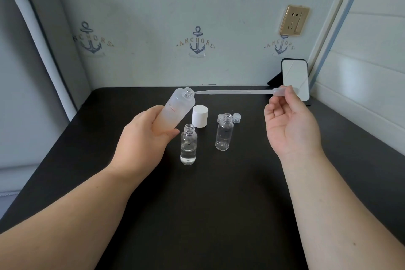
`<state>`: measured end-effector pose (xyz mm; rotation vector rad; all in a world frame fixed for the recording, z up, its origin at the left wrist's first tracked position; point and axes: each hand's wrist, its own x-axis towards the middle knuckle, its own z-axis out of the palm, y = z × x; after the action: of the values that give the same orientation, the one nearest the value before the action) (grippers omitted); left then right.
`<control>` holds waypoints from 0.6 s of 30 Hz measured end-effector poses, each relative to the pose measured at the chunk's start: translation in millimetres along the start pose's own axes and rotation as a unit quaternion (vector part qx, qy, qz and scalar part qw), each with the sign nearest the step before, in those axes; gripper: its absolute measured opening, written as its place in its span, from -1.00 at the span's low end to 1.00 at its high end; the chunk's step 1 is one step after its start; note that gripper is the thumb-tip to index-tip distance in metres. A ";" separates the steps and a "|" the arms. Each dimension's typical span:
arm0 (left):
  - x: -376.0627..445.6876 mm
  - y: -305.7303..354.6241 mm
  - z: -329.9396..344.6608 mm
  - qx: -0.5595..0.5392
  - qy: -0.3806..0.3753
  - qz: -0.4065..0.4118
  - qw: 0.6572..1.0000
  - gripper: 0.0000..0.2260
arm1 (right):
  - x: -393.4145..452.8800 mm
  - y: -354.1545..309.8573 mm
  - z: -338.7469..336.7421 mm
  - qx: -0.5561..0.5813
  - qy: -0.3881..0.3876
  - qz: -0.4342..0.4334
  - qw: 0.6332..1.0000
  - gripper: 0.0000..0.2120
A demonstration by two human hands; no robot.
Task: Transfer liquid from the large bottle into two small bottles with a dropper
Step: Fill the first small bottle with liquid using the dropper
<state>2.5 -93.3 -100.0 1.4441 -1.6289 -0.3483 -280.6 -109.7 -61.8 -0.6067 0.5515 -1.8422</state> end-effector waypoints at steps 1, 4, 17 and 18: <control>0.7 -1.0 0.2 0.007 0.003 0.000 1.000 -0.71 | -0.1 -0.4 -0.1 -0.002 0.003 -0.002 1.000 -0.86; 1.3 -2.3 -0.1 0.028 0.010 0.009 1.000 -0.73 | 0.0 -0.5 -0.1 -0.009 0.005 -0.008 1.000 -0.87; 0.1 -4.1 1.9 0.045 0.011 0.039 0.998 -0.64 | -1.6 -0.6 0.8 -0.073 -0.039 -0.029 0.996 -0.74; 0.3 -4.2 2.2 0.045 0.010 0.039 0.998 -0.65 | -1.9 -0.6 1.2 -0.074 -0.044 -0.027 0.996 -0.74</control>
<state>3.5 -95.6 -104.1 1.4424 -1.6970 -0.2176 -279.6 -107.8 -60.8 -0.8056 0.6218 -1.8259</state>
